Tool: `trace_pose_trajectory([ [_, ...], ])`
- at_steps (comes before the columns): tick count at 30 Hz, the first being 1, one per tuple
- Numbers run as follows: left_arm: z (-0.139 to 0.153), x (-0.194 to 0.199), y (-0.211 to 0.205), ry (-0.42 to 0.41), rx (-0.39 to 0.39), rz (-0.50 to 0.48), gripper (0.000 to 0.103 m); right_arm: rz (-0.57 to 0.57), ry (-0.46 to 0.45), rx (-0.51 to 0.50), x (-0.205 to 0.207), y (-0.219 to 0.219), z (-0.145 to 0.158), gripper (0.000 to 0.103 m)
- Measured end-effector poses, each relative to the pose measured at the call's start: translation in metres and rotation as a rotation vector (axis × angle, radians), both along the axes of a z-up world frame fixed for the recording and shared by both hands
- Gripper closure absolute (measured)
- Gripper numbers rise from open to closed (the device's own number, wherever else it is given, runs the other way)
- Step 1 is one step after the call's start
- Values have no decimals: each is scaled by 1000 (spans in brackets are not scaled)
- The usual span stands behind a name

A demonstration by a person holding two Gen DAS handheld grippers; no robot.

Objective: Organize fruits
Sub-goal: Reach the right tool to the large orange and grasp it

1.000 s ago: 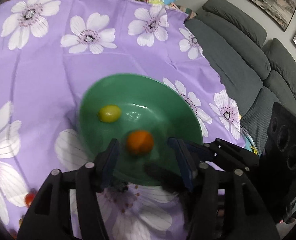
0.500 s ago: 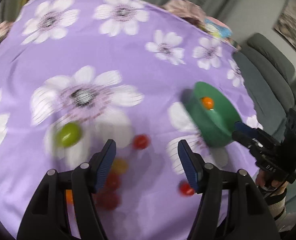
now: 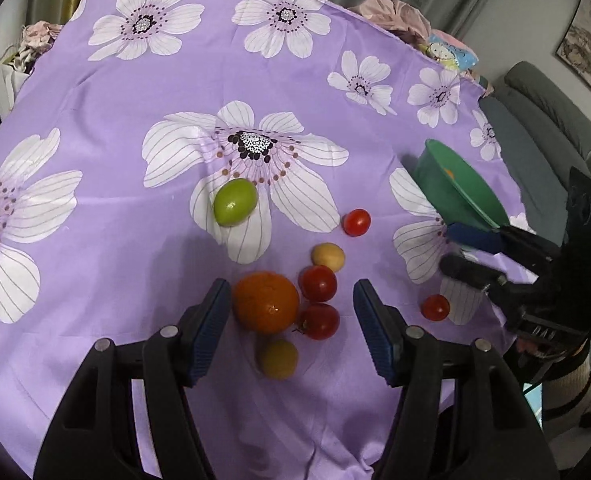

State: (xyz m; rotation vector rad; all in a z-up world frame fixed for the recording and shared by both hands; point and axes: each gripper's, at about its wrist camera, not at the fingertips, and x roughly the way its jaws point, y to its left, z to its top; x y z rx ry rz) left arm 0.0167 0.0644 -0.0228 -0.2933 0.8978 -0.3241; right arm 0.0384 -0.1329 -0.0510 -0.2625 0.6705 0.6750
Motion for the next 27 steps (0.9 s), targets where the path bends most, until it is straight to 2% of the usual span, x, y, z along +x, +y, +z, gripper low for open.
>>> trace_pose_trajectory([
  [10, -2, -4, 4, -20, -53, -49, 44, 128, 55, -30, -11, 54, -19, 58],
  [16, -5, -3, 19, -16, -129, -20, 47, 198, 82, -23, -8, 78, -23, 58],
  [27, -4, -4, 29, -32, -122, -24, 47, 268, 157, -50, 12, 111, -40, 58],
])
